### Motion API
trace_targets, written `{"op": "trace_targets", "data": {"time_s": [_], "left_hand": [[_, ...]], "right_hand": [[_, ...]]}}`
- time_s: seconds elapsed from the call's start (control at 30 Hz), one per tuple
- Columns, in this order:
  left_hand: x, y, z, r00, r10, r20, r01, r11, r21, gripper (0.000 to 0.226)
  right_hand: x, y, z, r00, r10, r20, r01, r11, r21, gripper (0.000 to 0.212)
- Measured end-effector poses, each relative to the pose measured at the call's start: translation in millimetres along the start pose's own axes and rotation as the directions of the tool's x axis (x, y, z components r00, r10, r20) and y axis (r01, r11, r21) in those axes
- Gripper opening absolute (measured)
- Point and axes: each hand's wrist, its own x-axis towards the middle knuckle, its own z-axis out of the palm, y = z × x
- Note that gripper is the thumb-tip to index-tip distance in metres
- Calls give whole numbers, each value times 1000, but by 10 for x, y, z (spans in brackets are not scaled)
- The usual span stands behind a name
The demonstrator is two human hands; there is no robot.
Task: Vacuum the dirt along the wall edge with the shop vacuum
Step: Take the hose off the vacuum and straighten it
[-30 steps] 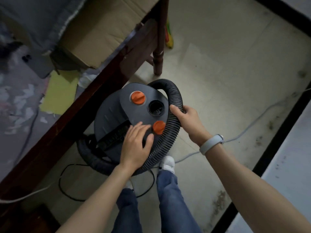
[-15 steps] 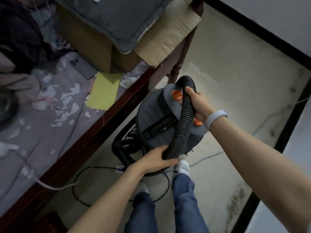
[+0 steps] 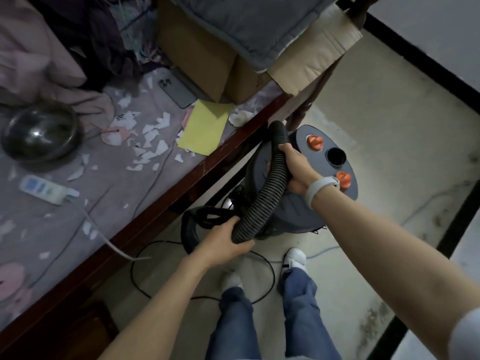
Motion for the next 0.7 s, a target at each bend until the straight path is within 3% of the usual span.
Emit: {"op": "trace_targets", "data": {"time_s": [0.17,0.33,0.57,0.7], "left_hand": [[-348,-127,95,999,23,22,-23,999,22,48],[-657,-233,198,999,21,40,-24,997,78,51],[-887,221,378,977,213,19,-214,973,91,25],[-1006,540,538,956,293,29,-294,951,98,23]], "right_hand": [[-320,173,56,997,-60,38,62,996,-68,12],[-655,413,-77,998,-64,12,63,995,75,10],[-1199,123,-379,969,-244,-44,247,965,84,26],[-1569,-128,-564,947,-322,11,321,946,51,26]]}}
